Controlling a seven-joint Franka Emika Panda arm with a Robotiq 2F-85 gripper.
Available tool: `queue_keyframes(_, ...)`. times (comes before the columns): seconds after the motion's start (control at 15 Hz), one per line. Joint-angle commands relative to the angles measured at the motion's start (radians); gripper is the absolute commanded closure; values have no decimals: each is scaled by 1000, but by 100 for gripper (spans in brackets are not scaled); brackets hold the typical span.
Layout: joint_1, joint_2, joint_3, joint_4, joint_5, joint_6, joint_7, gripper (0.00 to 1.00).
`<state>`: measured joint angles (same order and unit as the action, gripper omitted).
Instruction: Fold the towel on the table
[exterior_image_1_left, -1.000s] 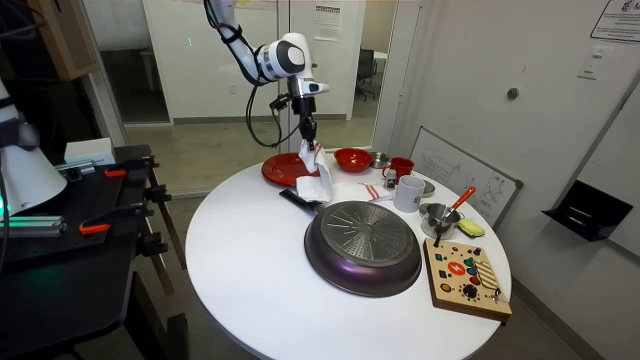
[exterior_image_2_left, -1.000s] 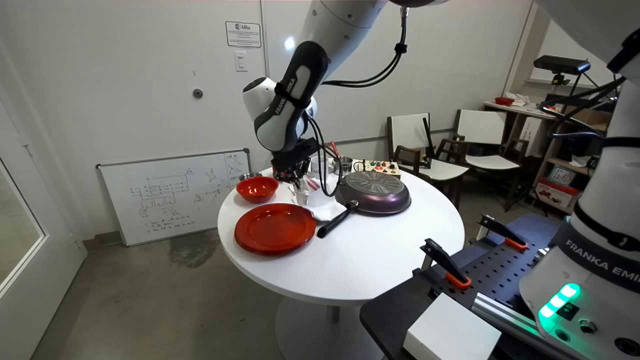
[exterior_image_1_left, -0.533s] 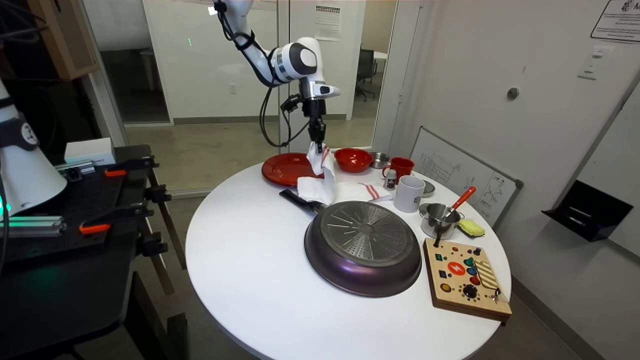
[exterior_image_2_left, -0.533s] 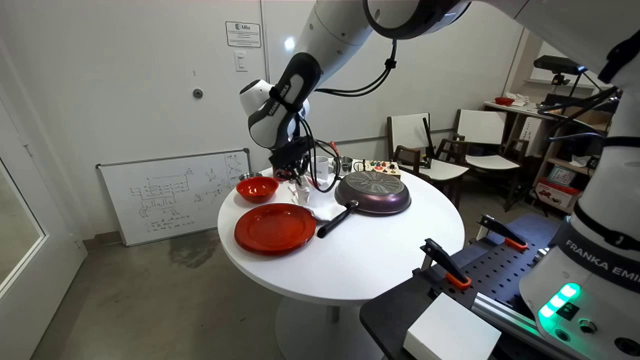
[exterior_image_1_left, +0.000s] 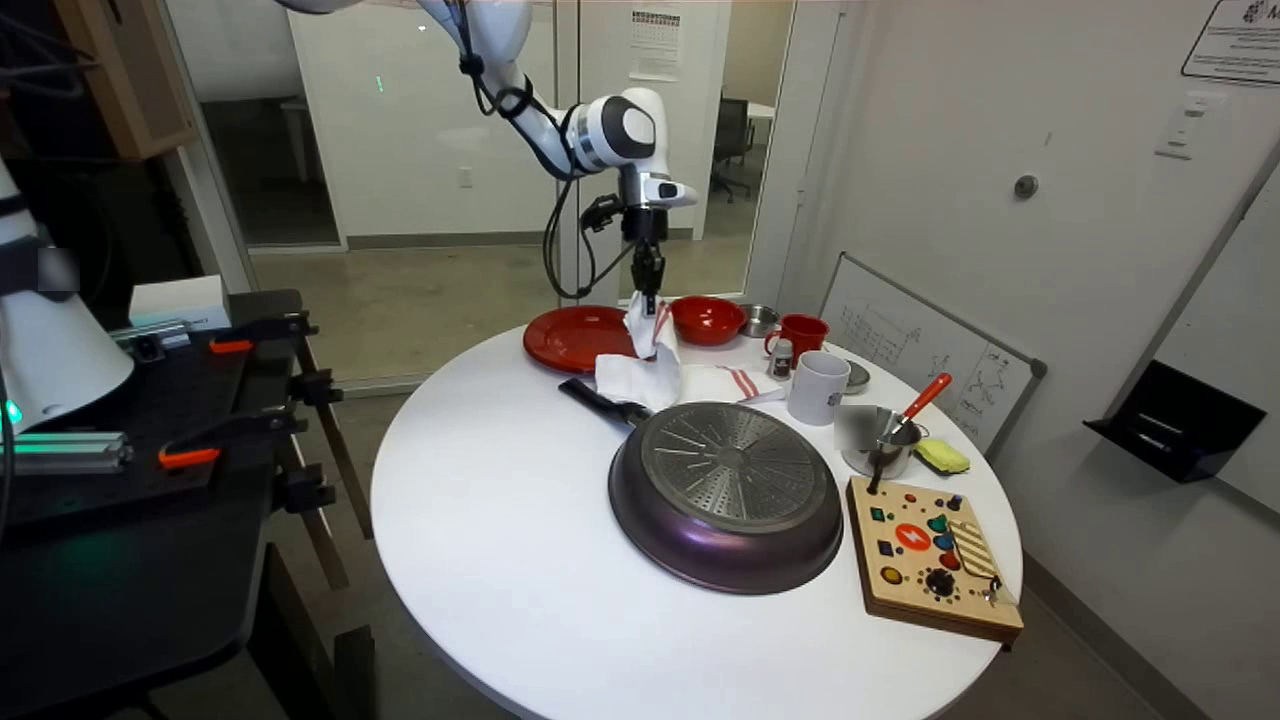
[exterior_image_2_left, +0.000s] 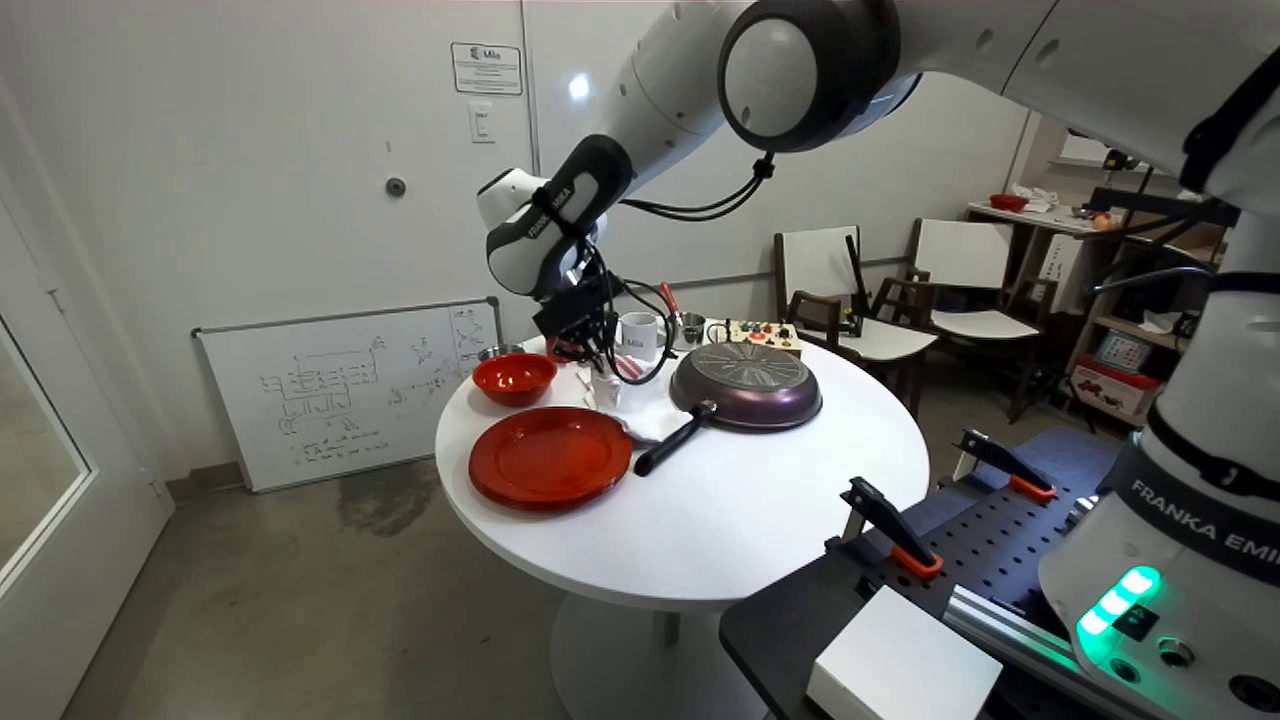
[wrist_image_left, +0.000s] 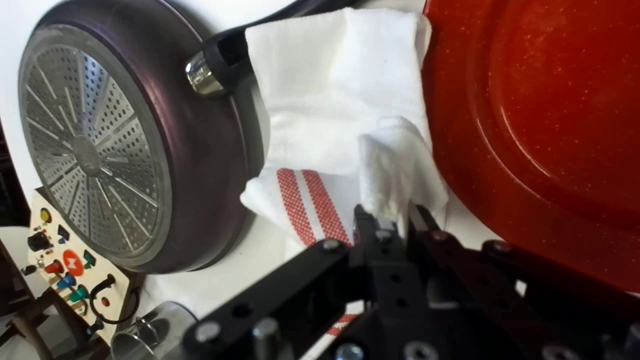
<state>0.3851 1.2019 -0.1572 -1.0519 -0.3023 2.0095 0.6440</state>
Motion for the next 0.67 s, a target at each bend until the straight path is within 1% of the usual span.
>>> queue_keyframes(0.0, -14, 113, -3, 202, 13, -94, -10, 94)
queue_keyframes(0.33, -31, 208, -2, 367, 14, -198, -17, 94)
queue_keyframes(0.6, -48, 254, -6, 446, 21, -261, -22, 94)
